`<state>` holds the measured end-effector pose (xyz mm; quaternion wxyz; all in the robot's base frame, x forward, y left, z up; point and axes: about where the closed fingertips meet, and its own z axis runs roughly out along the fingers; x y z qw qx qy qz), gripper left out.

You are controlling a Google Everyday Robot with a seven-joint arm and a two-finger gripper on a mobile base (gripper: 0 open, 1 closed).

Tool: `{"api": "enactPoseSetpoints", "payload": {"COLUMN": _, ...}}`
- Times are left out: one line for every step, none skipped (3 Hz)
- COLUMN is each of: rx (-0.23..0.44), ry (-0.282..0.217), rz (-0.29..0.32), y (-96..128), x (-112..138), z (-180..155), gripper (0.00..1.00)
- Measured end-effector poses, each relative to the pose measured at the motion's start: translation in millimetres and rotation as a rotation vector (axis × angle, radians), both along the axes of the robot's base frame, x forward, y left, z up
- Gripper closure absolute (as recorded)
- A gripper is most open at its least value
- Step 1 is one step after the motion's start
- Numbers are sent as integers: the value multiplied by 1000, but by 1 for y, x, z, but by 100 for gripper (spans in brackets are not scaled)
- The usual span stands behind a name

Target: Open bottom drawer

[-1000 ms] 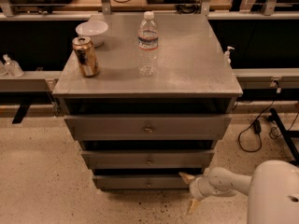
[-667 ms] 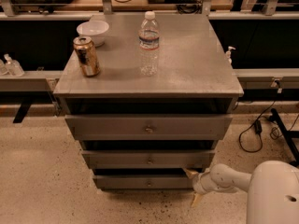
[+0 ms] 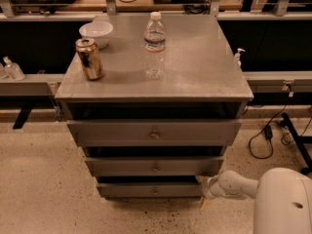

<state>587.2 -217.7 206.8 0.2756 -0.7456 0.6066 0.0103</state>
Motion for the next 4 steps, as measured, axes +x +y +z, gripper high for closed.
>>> {"api": "enactPoseSetpoints", "payload": {"rx": -2, "ry": -5, "rz": -4, "y": 0, "x": 1, "z": -1, "gripper": 0}}
{"api": "enactPoseSetpoints", "payload": {"rx": -28, "ry": -7, "rz": -8, "y": 3, "x": -2, "z": -9, "gripper": 0}}
{"api": "enactPoseSetpoints", "payload": {"rx": -76, "ry": -21, "rz": -24, "y": 12, "x": -9, "z": -35, "gripper": 0}}
{"api": "enactPoseSetpoints", "payload": {"rx": -75, "ry": -20, "rz": -23, "y": 13, "x": -9, "z": -35, "gripper": 0}}
